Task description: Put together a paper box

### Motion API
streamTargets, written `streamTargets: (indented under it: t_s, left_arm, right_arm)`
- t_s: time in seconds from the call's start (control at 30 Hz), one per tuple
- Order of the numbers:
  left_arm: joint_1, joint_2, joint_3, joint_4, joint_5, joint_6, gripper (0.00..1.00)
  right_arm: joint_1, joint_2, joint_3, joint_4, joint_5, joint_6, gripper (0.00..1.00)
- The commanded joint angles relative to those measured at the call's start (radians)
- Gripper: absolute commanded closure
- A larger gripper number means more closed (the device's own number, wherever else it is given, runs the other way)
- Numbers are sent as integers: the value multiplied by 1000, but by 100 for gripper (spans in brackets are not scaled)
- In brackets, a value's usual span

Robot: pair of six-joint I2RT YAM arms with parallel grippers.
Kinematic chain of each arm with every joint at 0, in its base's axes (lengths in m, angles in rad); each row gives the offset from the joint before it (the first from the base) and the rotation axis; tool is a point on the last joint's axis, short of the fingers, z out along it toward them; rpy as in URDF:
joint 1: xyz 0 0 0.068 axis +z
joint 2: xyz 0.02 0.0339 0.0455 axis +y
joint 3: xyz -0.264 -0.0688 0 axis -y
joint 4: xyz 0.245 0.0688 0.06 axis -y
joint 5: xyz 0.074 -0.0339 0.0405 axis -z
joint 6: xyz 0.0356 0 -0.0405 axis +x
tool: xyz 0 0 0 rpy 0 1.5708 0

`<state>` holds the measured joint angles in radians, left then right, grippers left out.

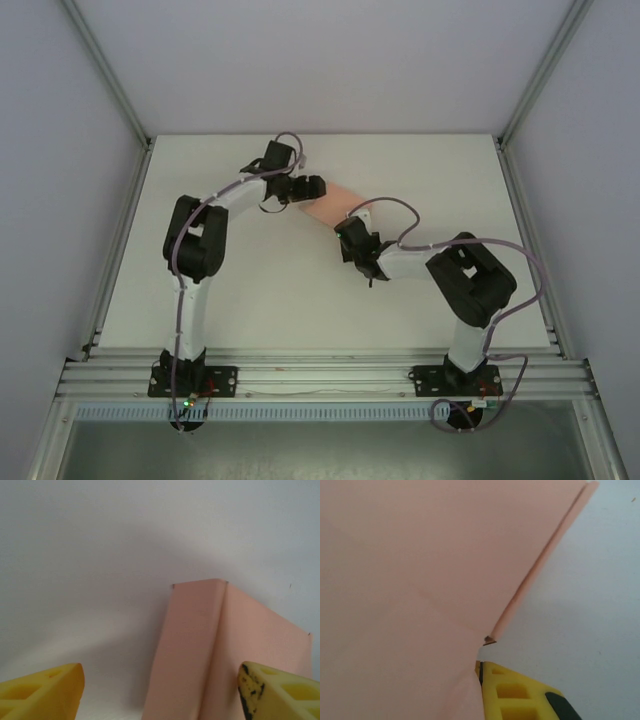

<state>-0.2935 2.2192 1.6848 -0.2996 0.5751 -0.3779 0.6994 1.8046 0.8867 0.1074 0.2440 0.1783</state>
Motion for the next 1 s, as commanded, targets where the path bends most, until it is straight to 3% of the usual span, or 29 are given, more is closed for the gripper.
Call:
streamTargets:
  t_s: [0.0, 0.1, 0.2, 0.4, 0.57, 0.73, 0.97]
  left_arm:
    - [2, 52, 9, 10, 116, 25, 24]
    - [1, 63, -15, 40, 129, 31, 32]
    - [0, 66, -25, 25, 112, 48, 41]
    - [-1, 59, -92, 53, 99, 44, 57]
    - [-1, 41, -172, 121, 103, -12, 65]
    - [-1, -9, -303, 249, 130, -125, 73]
    - [8, -39, -417, 381, 201, -227, 78]
  right_arm:
    - [-5, -1, -25, -106, 12, -8, 89]
    - [-5, -19, -33, -107, 8, -9, 89]
    - [-6, -53, -43, -120, -6, -7, 78]
    - [-8, -247, -112, -128, -68, 16, 41]
    - [-40, -457, -182, -104, -47, 83, 0]
    - [-125, -561, -212, -40, -134, 274, 0]
    - [-261, -388, -43, -127, -381, 348, 0]
